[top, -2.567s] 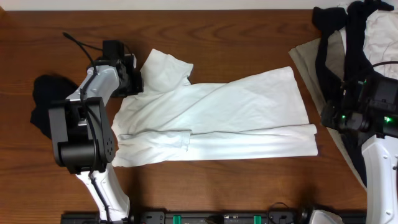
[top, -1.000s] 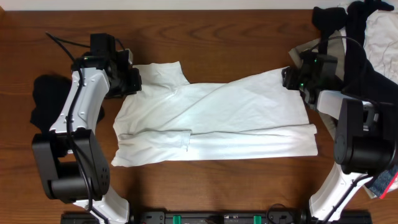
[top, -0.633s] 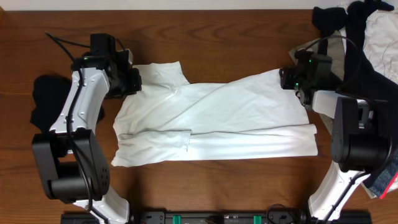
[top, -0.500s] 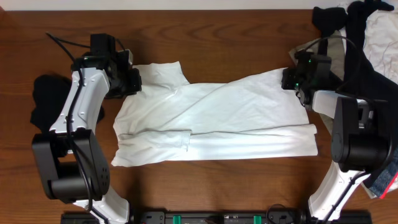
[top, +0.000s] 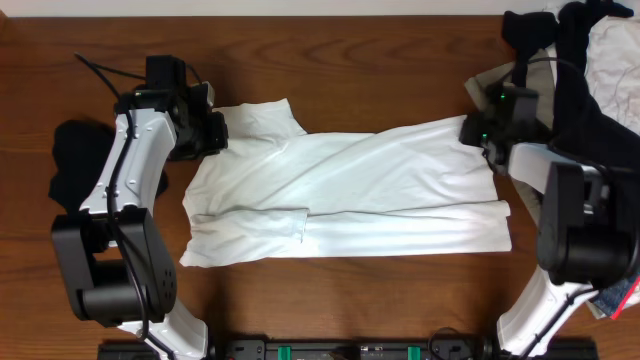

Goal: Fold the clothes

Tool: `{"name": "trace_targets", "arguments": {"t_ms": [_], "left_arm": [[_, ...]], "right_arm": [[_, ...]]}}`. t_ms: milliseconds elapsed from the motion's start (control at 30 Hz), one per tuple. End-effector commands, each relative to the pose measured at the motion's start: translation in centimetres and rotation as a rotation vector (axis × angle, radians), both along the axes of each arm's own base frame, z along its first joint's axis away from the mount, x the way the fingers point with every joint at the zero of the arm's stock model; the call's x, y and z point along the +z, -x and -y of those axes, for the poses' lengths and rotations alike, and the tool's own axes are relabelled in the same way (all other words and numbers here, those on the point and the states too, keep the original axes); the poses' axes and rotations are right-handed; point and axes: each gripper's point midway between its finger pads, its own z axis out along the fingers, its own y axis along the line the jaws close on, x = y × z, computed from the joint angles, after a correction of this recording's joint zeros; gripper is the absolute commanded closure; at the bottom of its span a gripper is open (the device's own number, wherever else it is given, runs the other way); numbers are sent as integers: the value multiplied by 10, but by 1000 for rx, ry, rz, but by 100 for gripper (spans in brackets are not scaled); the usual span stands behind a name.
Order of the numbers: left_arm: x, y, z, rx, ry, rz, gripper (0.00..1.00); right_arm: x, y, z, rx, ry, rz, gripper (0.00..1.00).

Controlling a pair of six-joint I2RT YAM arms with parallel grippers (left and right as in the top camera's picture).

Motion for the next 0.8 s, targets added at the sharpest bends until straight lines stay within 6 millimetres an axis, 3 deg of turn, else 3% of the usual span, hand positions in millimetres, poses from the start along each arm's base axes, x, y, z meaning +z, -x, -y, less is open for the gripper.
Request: {"name": "trace_targets", "arguments": {"t_ms": [0, 133, 333, 500, 767], "left_arm": [[-2, 6, -1, 5, 4, -29, 94], [-4, 22, 0, 5, 9, -96, 94], [-4, 43, 2, 33, 51, -184, 94], [15, 44, 8, 66, 217, -158, 94], [39, 49, -24, 168, 252, -101, 94]], "right_arm": [[50, 2, 23, -73, 22, 72, 99], [79, 23, 29, -93, 20, 46, 99], [98, 64, 32, -112, 11, -47, 99], [94, 92, 34, -120, 6, -146, 99], [80, 120, 48, -170, 18, -264, 99]]}}
